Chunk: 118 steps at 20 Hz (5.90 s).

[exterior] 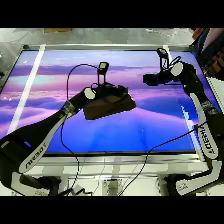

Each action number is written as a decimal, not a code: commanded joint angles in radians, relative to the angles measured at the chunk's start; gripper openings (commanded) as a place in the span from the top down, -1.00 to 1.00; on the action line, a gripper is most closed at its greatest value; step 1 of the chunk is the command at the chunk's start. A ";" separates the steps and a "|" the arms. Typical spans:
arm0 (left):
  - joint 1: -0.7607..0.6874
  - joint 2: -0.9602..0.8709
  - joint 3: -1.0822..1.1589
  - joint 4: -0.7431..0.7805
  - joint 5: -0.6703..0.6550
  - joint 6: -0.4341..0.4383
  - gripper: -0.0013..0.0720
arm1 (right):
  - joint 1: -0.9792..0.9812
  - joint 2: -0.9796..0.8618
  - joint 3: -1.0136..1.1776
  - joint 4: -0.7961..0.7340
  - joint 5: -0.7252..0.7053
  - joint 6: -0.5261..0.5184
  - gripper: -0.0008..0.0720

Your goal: Fold the clothes and pants, and hang the long-sleeved shirts on hangers.

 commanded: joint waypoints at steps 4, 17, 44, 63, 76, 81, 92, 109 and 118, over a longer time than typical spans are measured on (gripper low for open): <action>0.091 0.088 0.001 0.000 0.023 0.001 -0.94 | -0.108 -0.034 -0.034 -0.092 0.076 -0.092 0.96; 0.156 0.119 0.001 -0.001 -0.145 0.000 -0.94 | 0.059 -0.150 -0.077 0.266 0.010 -0.407 -0.95; 0.157 0.119 0.001 0.000 -0.145 0.001 -0.94 | 0.034 -0.569 0.229 0.710 0.372 -0.093 -0.75; 0.265 0.331 0.001 0.158 -0.213 0.001 -0.93 | 0.277 -0.505 0.252 0.725 0.084 -0.125 0.95; 0.265 0.581 0.001 0.218 -0.295 0.001 -0.93 | -0.478 0.032 0.381 0.449 0.529 0.086 0.95; 0.265 0.645 0.001 0.218 -0.294 0.001 -0.93 | -0.794 0.190 0.381 0.021 0.548 0.225 0.95; 0.265 0.645 0.001 0.218 -0.294 0.001 -0.93 | -1.109 0.209 0.134 -0.334 0.837 0.294 0.95; 0.265 0.644 0.001 0.217 -0.294 0.000 -0.94 | -1.108 0.255 0.125 -0.397 0.785 0.268 0.66; 0.265 0.644 0.001 0.217 -0.294 0.000 -0.93 | -0.701 0.298 0.125 -0.251 0.525 0.222 0.95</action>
